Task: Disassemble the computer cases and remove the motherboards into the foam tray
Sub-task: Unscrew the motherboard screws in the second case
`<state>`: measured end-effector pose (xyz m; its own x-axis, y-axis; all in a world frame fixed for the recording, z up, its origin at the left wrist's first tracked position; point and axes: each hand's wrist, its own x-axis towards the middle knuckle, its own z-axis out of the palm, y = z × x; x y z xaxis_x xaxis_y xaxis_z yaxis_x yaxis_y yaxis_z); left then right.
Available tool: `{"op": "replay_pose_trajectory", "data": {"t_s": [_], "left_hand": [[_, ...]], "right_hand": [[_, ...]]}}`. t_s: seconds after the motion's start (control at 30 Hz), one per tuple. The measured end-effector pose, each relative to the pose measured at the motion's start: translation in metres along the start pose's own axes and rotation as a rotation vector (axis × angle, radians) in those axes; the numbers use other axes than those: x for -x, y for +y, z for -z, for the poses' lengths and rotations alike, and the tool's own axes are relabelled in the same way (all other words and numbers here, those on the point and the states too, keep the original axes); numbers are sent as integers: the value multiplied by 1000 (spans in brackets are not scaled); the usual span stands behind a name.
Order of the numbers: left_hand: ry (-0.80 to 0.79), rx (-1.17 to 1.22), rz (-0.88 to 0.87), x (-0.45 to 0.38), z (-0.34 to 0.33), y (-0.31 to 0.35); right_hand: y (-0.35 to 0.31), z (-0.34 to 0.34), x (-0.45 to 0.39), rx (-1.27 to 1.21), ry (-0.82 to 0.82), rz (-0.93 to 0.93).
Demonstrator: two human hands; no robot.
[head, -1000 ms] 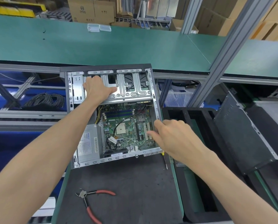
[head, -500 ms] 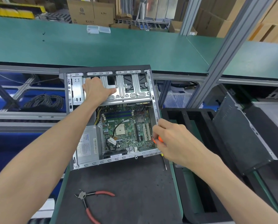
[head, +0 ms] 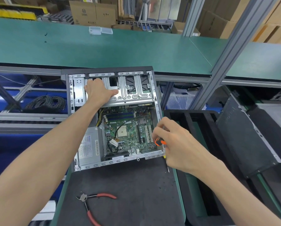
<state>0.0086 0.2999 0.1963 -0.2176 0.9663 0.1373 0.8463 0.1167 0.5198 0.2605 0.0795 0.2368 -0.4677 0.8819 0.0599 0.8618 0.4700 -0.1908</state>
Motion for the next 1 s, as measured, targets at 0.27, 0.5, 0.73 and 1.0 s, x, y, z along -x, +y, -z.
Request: {"op": "replay_pose_trajectory", "data": {"t_s": [0.27, 0.5, 0.73, 1.0], "left_hand": [[-3, 7, 2, -2, 0, -1], [10, 4, 6, -3, -2, -2], [14, -8, -6, -2, -1, -1], [16, -14, 0, 1, 1, 0]], "right_hand": [[-2, -3, -3, 110, 125, -4], [-3, 0, -9, 281, 70, -184], [-2, 4, -10, 9, -65, 23], [0, -2, -9, 233, 4, -138]]}}
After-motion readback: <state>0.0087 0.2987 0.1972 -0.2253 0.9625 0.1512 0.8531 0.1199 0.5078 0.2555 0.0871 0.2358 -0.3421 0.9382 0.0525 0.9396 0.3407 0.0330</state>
